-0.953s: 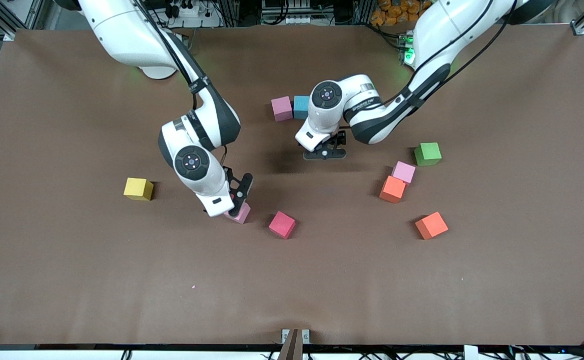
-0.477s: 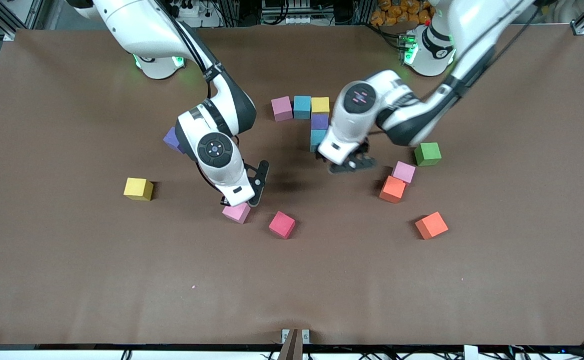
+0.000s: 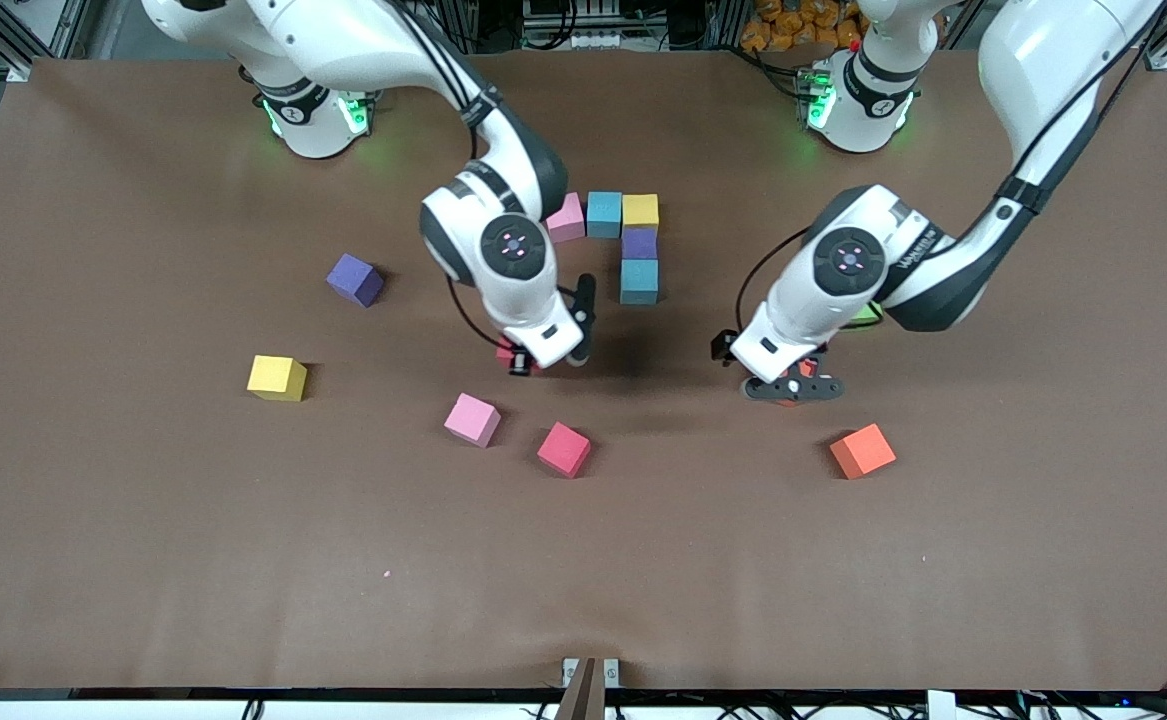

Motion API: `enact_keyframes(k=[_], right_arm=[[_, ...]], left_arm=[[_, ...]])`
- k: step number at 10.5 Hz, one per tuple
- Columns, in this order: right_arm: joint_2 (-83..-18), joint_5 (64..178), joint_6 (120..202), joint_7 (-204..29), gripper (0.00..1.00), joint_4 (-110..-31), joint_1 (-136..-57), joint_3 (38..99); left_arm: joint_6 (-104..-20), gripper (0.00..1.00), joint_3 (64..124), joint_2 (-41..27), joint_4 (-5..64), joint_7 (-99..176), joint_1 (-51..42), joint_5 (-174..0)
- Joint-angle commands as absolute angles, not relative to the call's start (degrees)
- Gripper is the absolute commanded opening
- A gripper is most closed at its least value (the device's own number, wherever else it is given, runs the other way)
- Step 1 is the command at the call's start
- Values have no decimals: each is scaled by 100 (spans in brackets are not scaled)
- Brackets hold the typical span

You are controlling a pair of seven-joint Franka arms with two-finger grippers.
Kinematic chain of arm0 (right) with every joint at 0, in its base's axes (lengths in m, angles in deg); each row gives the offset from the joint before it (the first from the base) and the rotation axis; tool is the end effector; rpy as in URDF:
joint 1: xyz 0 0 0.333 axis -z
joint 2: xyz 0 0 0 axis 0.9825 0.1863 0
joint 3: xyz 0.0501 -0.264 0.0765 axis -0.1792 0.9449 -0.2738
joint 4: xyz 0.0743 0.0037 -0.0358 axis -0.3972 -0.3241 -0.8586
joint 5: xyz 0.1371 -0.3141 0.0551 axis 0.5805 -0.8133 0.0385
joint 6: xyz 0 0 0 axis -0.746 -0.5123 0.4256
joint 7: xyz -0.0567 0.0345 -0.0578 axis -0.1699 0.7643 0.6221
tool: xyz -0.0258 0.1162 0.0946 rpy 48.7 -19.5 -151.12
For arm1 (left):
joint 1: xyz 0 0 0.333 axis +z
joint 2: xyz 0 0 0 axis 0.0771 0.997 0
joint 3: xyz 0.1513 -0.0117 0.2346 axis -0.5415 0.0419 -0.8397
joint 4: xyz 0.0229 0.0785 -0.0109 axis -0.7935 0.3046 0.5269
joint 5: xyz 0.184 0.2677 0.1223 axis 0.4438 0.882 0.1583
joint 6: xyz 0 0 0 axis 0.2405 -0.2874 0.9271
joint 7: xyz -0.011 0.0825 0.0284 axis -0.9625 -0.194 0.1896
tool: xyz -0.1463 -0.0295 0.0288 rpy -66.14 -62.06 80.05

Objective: Form number 2 with 11 blocks

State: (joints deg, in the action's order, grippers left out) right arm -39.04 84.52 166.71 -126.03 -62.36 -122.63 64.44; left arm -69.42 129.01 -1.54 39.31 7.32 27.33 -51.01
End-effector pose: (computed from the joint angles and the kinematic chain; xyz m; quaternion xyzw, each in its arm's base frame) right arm 0.4636 0.4212 0.2276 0.7307 0.6815 -0.0398 0.0050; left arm 0.5095 -0.2442 0.2542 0.9986 -0.0435 -0.0235 0.0163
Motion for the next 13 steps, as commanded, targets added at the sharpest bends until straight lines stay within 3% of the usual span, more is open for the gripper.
enact_keyframes(k=[1,6,13], right_arm=[[-3633,8339,16951,-12600,39,-6176,-12618,6454],[-3544,8356,17058,-12144,39,-6334,-13348,6462],[-3403,8426,17067,-11861,39,-6361,-13463,6454]], left_arm=[[-6882,100,12721,41,3828,1788,2771,-4966],[-6890,100,12641,217,3925,2319,2763,-4632],[-7057,100,12474,604,3925,2311,2737,-4228]])
